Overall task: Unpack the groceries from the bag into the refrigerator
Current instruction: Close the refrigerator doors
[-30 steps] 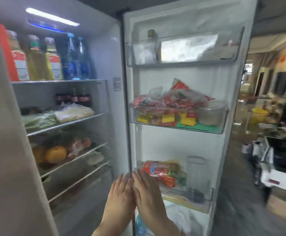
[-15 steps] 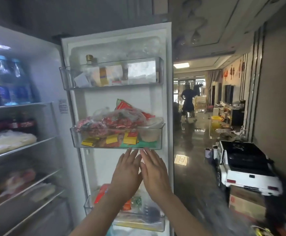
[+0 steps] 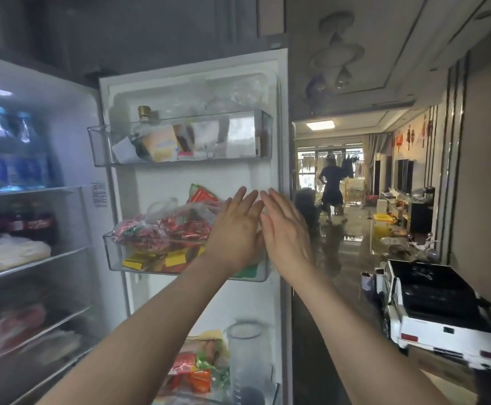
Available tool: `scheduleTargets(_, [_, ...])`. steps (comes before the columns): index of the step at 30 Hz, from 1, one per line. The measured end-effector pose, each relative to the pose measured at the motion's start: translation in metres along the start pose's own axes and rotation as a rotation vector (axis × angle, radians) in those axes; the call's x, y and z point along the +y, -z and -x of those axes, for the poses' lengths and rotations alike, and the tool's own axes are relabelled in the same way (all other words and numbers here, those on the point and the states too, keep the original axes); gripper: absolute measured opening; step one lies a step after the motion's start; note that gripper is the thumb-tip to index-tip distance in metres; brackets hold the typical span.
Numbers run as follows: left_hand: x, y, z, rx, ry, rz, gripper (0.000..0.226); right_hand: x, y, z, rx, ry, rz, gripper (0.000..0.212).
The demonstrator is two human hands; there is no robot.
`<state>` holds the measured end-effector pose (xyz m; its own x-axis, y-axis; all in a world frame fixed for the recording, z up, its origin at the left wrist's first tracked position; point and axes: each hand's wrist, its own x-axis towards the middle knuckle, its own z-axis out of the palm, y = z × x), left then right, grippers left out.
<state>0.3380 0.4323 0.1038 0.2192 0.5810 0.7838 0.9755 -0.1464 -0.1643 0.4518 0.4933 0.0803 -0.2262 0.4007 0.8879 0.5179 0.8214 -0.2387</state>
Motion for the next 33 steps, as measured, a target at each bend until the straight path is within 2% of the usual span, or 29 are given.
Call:
scheduleTargets(8, [-0.003, -0.009, -0.057, 0.038, -0.223, -0.182, 0.057, 0.033, 0.008, -0.030, 0.046, -0.124, -0.113, 0.052])
scheduleTargets(11, [-0.005, -0.016, -0.074, -0.009, -0.335, -0.328, 0.051, 0.045, 0.007, -0.028, -0.004, -0.236, -0.186, 0.054])
scheduleTargets(16, [-0.009, -0.030, -0.088, -0.189, -0.406, -0.575, 0.050, 0.063, 0.002, -0.020, -0.099, -0.323, -0.144, 0.059])
scheduleTargets(24, [-0.020, -0.025, -0.090, -0.248, -0.517, -0.789, 0.054, 0.068, -0.002, -0.012, -0.163, -0.341, -0.106, 0.060])
scheduleTargets(33, [-0.036, 0.000, -0.069, -0.140, -0.619, -0.676, 0.046, 0.050, -0.004, 0.000, -0.180, -0.316, -0.072, 0.068])
